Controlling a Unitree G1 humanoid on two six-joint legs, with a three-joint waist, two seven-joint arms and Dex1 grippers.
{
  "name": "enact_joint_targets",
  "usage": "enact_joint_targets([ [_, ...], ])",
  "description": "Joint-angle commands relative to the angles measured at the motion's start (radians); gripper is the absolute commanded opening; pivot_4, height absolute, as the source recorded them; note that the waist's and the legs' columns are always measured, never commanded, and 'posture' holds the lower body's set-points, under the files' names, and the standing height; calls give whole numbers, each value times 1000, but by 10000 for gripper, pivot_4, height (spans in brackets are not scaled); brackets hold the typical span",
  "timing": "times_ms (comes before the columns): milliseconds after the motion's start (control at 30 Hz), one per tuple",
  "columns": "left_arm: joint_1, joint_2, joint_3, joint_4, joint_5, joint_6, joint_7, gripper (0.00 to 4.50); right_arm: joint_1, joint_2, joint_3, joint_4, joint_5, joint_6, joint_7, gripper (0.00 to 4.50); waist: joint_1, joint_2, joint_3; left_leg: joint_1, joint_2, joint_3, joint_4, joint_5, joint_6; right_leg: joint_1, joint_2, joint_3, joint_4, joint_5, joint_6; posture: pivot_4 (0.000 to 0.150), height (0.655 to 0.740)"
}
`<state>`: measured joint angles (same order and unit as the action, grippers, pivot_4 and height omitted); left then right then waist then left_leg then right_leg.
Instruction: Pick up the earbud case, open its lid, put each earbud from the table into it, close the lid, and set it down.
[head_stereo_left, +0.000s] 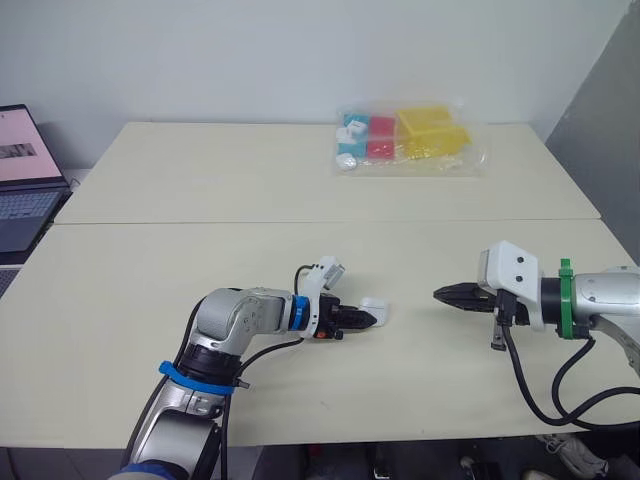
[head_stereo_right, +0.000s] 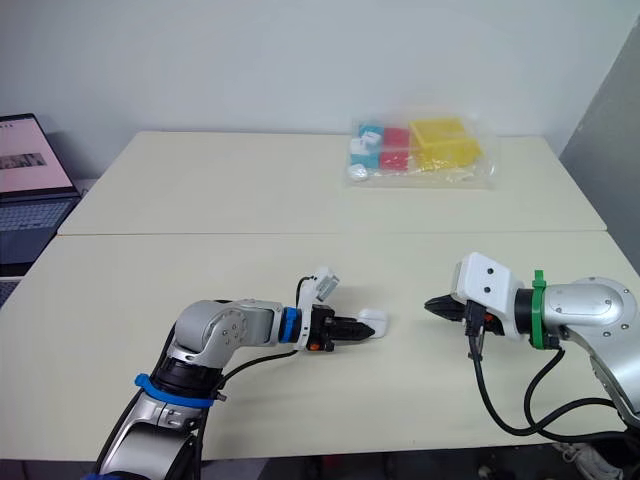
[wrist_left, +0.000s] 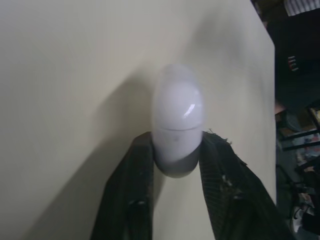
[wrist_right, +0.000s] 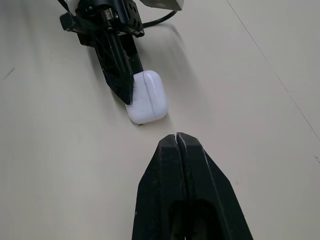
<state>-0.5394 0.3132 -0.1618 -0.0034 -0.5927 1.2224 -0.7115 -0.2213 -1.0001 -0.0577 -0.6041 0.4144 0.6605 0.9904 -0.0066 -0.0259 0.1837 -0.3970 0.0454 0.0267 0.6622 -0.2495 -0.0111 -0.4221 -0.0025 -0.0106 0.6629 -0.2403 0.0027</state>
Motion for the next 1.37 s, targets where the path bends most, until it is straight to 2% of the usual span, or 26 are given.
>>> enact_joint_targets([
  [33,23,17,29,-16,0,20,29,26179,-13,-13,-20,-4,-5,-28,0,0,0,0,0,1,0,0,0,0,0,0,0,0,0,0,0,1500,7400],
  [167,51,53,54,-61,-18,40,36,38605,-20,-18,-18,8,-7,-38,7,0,-1,0,0,2,0,0,0,0,0,1,0,0,1,0,0,1500,7400],
  [233,83,106,61,-119,-26,38,24,44216,-33,-12,-22,10,4,-39,7,0,-6,0,0,3,1,0,0,0,0,1,0,1,1,0,0,1500,7400],
  [300,112,154,62,-166,-31,23,16,44692,-41,-7,-28,11,19,-43,13,0,-13,0,0,4,1,-1,-1,0,0,1,1,1,1,0,0,1500,7400],
  [433,207,324,45,-292,0,-112,-60,44692,-28,-46,-16,17,1,-74,57,0,-25,0,0,5,2,-1,-2,0,0,1,0,2,1,-1,-2,1500,7400],
  [467,232,364,41,-315,28,-194,-89,44895,-24,-53,-15,24,-10,-83,58,1710,-25,0,0,5,3,-1,-3,0,0,1,0,2,2,-1,-3,1500,7400],
  [533,271,425,45,-336,80,-350,-138,45000,-12,-72,-15,34,-21,-100,74,5868,-22,0,0,5,3,-1,-3,0,0,1,0,1,1,-2,-4,1500,7400],
  [633,310,518,108,-316,153,-607,-242,45000,18,-108,-41,34,-8,-130,125,15918,-15,0,0,3,2,0,-3,0,0,0,-2,0,0,-4,-7,1500,7400],
  [800,324,591,218,-268,164,-784,-332,45000,53,-160,-102,58,12,-165,201,34442,1,0,0,0,2,1,-2,0,0,-2,-7,0,-1,-6,-9,1500,7400],
  [900,357,626,282,-290,161,-845,-366,45000,19,-176,-121,120,-6,-218,218,44666,1,0,0,-1,2,3,-2,0,0,-2,-7,0,-3,-5,-8,1500,7400],
  [1033,401,630,316,-325,164,-895,-373,45000,-22,-185,-111,167,3,-254,252,44666,3,0,1,-1,2,3,-3,0,0,-2,-13,0,-3,-5,-5,1500,7400],
  [1100,445,652,299,-350,211,-920,-376,45000,-23,-189,-96,198,-16,-295,277,44666,4,0,1,-2,2,4,-2,0,0,-2,-13,0,-3,-5,-5,1500,7400],
  [1167,481,663,299,-372,203,-949,-418,45000,-31,-184,-80,219,-30,-329,288,44666,4,0,1,-2,2,4,-3,0,0,-2,-13,0,-4,-5,-5,1500,7400],
  [1367,478,675,304,-369,136,-884,-474,45000,-54,-167,-47,234,-43,-350,292,44666,4,1,1,-1,2,4,-2,0,0,-2,-13,0,-2,-5,-5,1500,7400],
])
